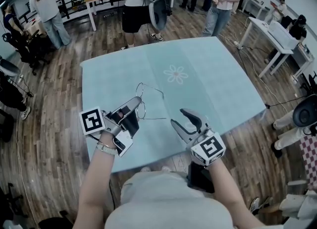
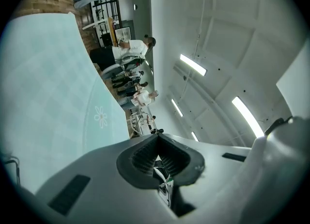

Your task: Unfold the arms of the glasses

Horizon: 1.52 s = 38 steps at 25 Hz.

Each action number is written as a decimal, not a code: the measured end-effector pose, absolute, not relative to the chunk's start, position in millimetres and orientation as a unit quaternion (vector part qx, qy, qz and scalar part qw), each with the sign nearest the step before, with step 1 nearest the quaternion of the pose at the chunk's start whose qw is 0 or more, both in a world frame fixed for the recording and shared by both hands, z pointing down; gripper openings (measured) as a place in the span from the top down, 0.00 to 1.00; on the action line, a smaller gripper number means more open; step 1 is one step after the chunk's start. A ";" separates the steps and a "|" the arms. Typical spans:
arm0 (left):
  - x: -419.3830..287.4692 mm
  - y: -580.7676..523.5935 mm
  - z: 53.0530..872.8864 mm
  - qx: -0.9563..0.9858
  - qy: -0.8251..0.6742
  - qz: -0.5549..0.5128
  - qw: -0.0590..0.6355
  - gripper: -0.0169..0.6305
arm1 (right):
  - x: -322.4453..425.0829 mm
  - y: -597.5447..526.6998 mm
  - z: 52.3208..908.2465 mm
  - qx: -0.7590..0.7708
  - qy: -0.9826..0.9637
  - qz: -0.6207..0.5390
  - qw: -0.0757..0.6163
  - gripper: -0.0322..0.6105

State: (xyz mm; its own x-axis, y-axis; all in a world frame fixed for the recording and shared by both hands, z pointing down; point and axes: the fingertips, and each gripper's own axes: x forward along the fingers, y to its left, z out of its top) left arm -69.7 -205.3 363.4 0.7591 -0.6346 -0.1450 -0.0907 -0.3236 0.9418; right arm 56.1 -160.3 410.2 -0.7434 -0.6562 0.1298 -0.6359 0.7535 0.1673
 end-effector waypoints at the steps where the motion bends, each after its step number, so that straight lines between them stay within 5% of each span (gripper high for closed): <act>1: -69.7 -205.0 363.5 0.772 -0.234 -0.257 0.532 0.96 | 55.9 -160.4 410.3 0.347 -0.932 -0.056 0.090 0.67; 22: -72.2 -207.2 366.6 0.772 -0.218 -0.287 0.524 0.96 | 32.2 -156.9 375.0 0.336 -0.937 -0.072 0.062 0.67; 32: -71.3 -205.2 362.0 0.771 -0.211 -0.298 0.522 0.96 | 30.0 -158.6 352.4 0.363 -0.928 -0.074 0.035 0.91; 38: -70.8 -206.2 363.6 0.771 -0.206 -0.299 0.523 0.96 | 32.7 -162.4 358.0 0.374 -0.925 -0.060 0.039 0.94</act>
